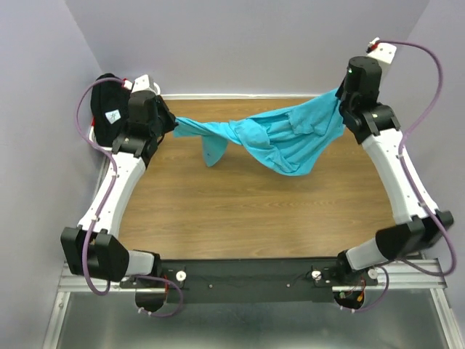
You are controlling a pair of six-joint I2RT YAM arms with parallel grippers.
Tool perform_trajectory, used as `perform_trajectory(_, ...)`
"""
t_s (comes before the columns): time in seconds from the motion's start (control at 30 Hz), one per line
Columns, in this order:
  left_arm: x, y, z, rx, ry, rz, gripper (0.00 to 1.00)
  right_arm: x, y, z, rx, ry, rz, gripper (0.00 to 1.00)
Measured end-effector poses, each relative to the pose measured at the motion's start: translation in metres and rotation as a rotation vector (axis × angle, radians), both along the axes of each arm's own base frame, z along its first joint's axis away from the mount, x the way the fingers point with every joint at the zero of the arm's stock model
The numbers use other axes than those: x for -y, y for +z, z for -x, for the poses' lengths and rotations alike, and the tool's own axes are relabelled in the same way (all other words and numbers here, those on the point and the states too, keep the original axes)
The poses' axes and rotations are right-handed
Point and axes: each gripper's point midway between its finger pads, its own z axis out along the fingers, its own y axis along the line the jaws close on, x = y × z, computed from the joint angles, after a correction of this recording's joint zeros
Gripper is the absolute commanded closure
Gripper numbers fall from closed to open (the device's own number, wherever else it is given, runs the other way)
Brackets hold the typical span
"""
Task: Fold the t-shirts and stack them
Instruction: Flatten the tshirt out
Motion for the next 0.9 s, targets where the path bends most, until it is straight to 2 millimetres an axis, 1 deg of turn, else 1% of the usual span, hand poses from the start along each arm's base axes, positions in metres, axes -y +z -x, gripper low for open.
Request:
perform_trajectory(0.03, 0.001, -0.001, -0.014, -0.011, -0.007, 0.005, 1.0, 0.006, -0.012, -0.018, -0.031, 0.001, -0.005, 0.99)
perform_trajectory(0.07, 0.002, 0.004, -0.023, -0.011, -0.012, 0.011, 1.0, 0.009, -0.018, -0.027, -0.044, 0.003, -0.01, 0.99)
perform_trajectory(0.1, 0.002, 0.008, -0.028, -0.006, -0.015, 0.014, 1.0, 0.009, -0.027, -0.037, -0.069, 0.016, -0.018, 0.99)
perform_trajectory(0.17, 0.003, 0.029, -0.034, 0.037, -0.02, 0.024, 1.0, 0.007, -0.033, -0.042, -0.091, 0.037, -0.026, 0.99)
perform_trajectory(0.2, 0.002, 0.041, -0.032, 0.074, -0.021, 0.029, 1.0, 0.006, -0.034, -0.041, -0.096, 0.045, -0.03, 0.99)
perform_trajectory(0.23, 0.001, 0.049, -0.026, 0.098, -0.02, 0.033, 1.0, 0.006, -0.032, -0.038, -0.096, 0.05, -0.032, 0.99)
perform_trajectory(0.27, 0.0, 0.054, -0.019, 0.131, -0.022, 0.039, 1.0, 0.006, -0.028, -0.035, -0.088, 0.056, -0.036, 0.99)
perform_trajectory(0.3, -0.002, 0.05, -0.003, 0.147, -0.023, 0.046, 1.0, 0.009, -0.021, -0.029, -0.069, 0.055, -0.042, 0.99)
perform_trajectory(0.33, -0.005, 0.039, 0.009, 0.145, -0.021, 0.051, 0.97, 0.014, -0.017, -0.024, -0.058, 0.048, -0.047, 0.99)
perform_trajectory(0.37, -0.008, 0.019, 0.02, 0.13, -0.019, 0.057, 0.89, 0.023, -0.013, -0.016, -0.042, 0.034, -0.057, 0.99)
perform_trajectory(0.4, -0.01, -0.002, 0.03, 0.098, -0.017, 0.065, 0.78, 0.032, -0.012, -0.009, -0.036, 0.017, -0.062, 0.99)
perform_trajectory(0.43, -0.013, -0.028, 0.036, 0.052, -0.017, 0.073, 0.6, 0.042, -0.011, -0.003, -0.029, -0.005, -0.068, 0.99)
perform_trajectory(0.47, -0.016, -0.059, 0.038, -0.014, -0.008, 0.081, 0.52, 0.051, -0.011, 0.001, -0.025, -0.023, -0.073, 0.99)
perform_trajectory(0.5, -0.017, -0.088, 0.039, -0.083, -0.01, 0.092, 0.47, 0.055, -0.011, 0.001, -0.023, -0.033, -0.078, 0.99)
perform_trajectory(0.53, -0.017, -0.113, 0.04, -0.146, -0.006, 0.106, 0.42, 0.06, -0.015, -0.002, -0.031, -0.041, -0.081, 0.99)
perform_trajectory(0.57, -0.017, -0.142, 0.043, -0.225, -0.004, 0.119, 0.42, 0.06, -0.021, -0.006, -0.044, -0.038, -0.083, 0.99)
perform_trajectory(0.6, -0.015, -0.159, 0.047, -0.273, -0.009, 0.129, 0.42, 0.058, -0.03, -0.013, -0.066, -0.029, -0.084, 0.99)
perform_trajectory(0.63, -0.012, -0.171, 0.052, -0.312, -0.017, 0.144, 0.42, 0.055, -0.04, -0.02, -0.093, -0.017, -0.085, 1.0)
perform_trajectory(0.67, -0.011, -0.171, 0.052, -0.315, -0.024, 0.15, 0.42, 0.053, -0.052, -0.027, -0.121, -0.008, -0.085, 1.0)
perform_trajectory(0.7, -0.007, -0.165, 0.049, -0.299, -0.038, 0.155, 0.41, 0.049, -0.068, -0.036, -0.162, 0.003, -0.084, 1.0)
perform_trajectory(0.77, 0.001, -0.139, 0.036, -0.227, -0.071, 0.163, 0.41, 0.044, -0.093, -0.049, -0.221, 0.022, -0.083, 1.0)
perform_trajectory(0.8, 0.005, -0.13, 0.031, -0.204, -0.082, 0.163, 0.42, 0.043, -0.105, -0.053, -0.249, 0.022, -0.081, 1.0)
perform_trajectory(0.83, 0.013, -0.12, 0.026, -0.174, -0.104, 0.162, 0.41, 0.042, -0.117, -0.058, -0.276, 0.026, -0.08, 1.0)
perform_trajectory(0.87, 0.022, -0.112, 0.021, -0.15, -0.129, 0.161, 0.42, 0.041, -0.124, -0.06, -0.293, 0.027, -0.08, 1.0)
perform_trajectory(0.9, 0.037, -0.107, 0.019, -0.136, -0.165, 0.159, 0.42, 0.041, -0.133, -0.063, -0.314, 0.026, -0.078, 1.0)
